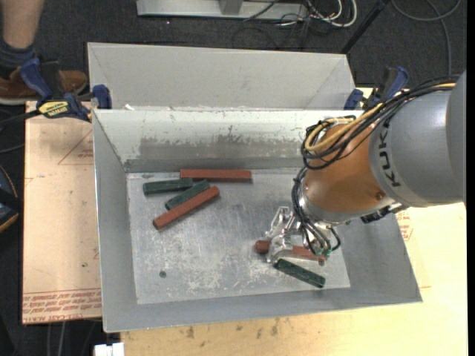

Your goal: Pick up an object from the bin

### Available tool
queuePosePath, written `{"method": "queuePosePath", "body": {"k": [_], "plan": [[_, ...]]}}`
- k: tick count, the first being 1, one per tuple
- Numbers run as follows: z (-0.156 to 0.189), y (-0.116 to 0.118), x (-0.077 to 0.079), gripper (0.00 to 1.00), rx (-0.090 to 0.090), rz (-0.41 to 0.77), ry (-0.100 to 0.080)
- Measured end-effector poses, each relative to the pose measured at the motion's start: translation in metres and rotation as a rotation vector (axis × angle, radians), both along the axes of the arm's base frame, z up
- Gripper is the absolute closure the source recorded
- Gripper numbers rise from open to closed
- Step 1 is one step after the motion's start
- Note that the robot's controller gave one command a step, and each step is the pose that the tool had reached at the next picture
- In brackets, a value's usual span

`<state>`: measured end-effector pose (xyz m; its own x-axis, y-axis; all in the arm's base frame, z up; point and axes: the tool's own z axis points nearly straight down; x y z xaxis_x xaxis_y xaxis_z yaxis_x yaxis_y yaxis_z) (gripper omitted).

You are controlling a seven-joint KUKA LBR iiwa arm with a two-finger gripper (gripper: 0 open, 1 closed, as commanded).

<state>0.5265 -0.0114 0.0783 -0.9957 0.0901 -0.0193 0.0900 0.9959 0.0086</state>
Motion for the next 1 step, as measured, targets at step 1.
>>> {"method": "queuePosePath", "body": {"k": [1], "plan": [[0.1540,-0.0025,0.0127,1.00,-0.006,-0.002,0.013]]}}
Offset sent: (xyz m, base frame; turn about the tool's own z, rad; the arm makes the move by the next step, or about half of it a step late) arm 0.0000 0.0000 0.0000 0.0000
